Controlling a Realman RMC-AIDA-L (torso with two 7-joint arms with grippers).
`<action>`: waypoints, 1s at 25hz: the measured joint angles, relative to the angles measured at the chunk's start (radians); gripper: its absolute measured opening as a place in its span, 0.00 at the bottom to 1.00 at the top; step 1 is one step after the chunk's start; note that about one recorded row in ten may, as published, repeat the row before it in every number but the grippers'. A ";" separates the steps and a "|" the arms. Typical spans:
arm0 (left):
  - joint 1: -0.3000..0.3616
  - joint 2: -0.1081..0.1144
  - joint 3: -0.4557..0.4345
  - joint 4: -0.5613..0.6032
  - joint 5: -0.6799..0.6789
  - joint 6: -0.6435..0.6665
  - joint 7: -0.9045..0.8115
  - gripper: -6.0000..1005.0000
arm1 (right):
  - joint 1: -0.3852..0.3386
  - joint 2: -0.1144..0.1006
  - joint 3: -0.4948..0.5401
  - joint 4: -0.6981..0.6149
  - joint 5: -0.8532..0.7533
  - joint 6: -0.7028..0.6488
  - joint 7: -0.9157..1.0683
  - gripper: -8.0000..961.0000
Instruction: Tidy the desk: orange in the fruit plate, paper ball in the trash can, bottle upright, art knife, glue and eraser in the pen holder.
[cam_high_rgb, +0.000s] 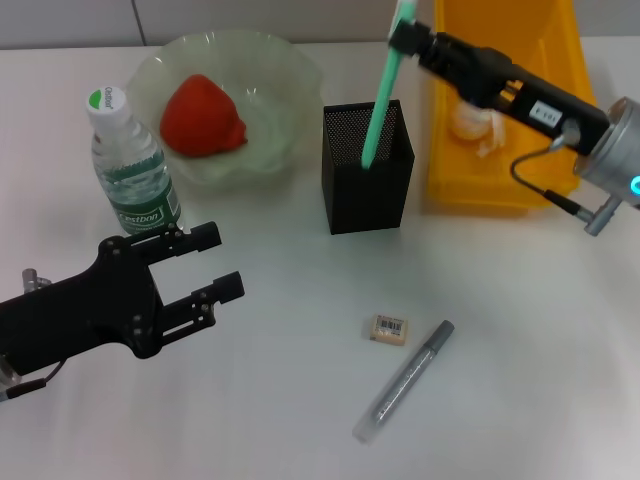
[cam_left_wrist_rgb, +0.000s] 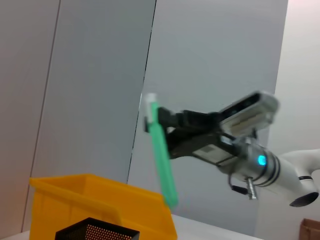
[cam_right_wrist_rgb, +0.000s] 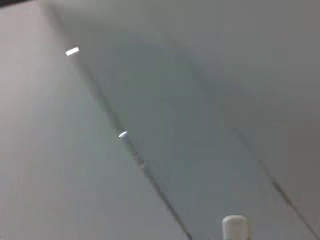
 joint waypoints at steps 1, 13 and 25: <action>0.000 0.000 0.000 0.000 0.000 0.002 0.001 0.63 | 0.000 0.000 0.000 0.000 0.000 0.000 0.000 0.25; 0.014 0.000 0.002 0.000 0.002 0.036 0.022 0.63 | 0.008 0.002 0.015 0.001 0.014 0.167 0.101 0.26; 0.015 0.000 0.002 -0.022 0.001 0.036 0.037 0.63 | 0.021 0.004 0.014 -0.002 0.015 0.192 -0.062 0.27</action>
